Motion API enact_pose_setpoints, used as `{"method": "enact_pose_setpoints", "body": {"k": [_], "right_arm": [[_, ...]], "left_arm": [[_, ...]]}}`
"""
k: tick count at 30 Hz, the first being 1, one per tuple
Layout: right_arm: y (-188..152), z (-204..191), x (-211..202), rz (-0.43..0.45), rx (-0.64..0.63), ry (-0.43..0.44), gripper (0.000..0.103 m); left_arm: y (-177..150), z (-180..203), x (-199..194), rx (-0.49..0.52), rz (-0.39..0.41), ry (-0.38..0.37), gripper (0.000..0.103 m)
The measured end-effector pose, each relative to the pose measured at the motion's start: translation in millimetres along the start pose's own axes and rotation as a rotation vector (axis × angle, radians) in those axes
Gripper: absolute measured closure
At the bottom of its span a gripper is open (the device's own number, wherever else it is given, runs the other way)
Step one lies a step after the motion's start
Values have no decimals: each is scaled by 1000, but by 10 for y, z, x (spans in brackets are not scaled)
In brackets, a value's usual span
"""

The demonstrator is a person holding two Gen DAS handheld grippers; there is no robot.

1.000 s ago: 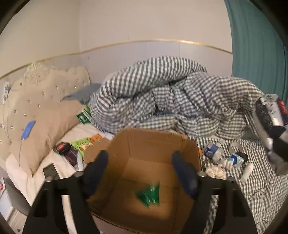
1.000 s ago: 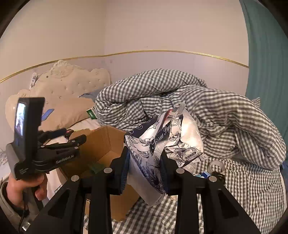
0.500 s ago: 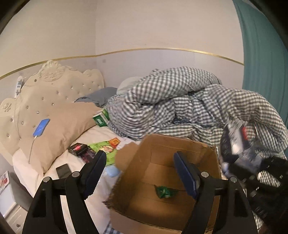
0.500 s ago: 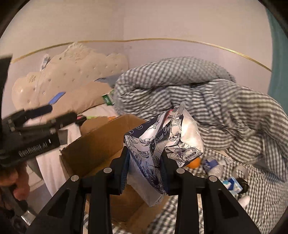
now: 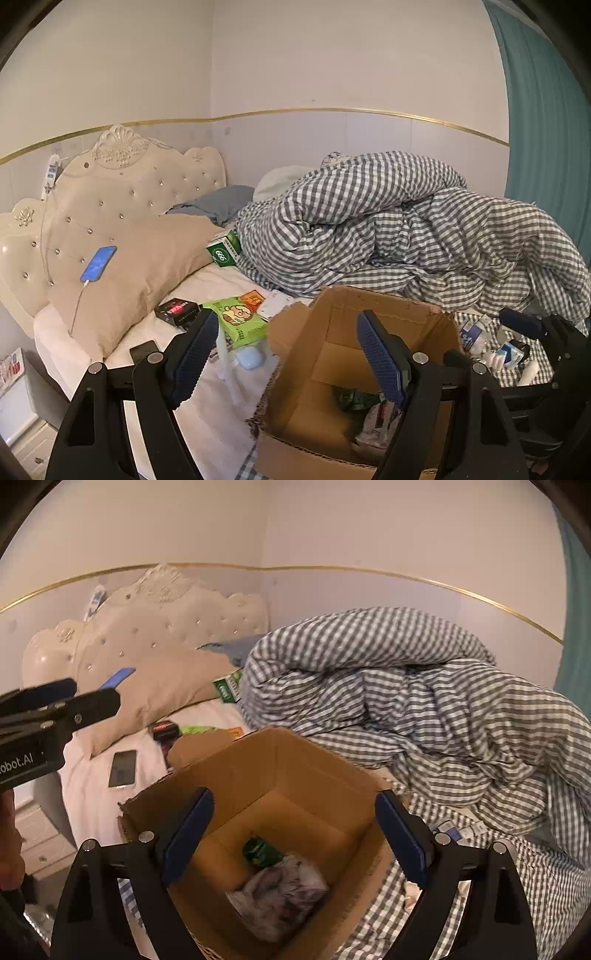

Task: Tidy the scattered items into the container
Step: 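Open both tools to drop the packet and tissue pack into the box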

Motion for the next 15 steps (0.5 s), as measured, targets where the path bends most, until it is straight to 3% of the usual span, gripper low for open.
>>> {"method": "enact_pose_setpoints", "body": {"k": [7, 15], "right_arm": [[-53, 457, -344, 29, 67, -53, 8], [-192, 1139, -956, 57, 139, -154, 2]], "left_arm": [[-33, 429, -82, 12, -2, -43, 15], [-27, 1188, -384, 40, 27, -134, 2]]}}
Point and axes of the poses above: each gripper's, at about its wrist camera, not at the fingertips, and x roughly the way its jaws point, z to its right, y to its top, the point moved 8 cm from there along x, roughly the way its jaws point, and after that the axes turned 12 degrees about y, right-handed, at the moved point
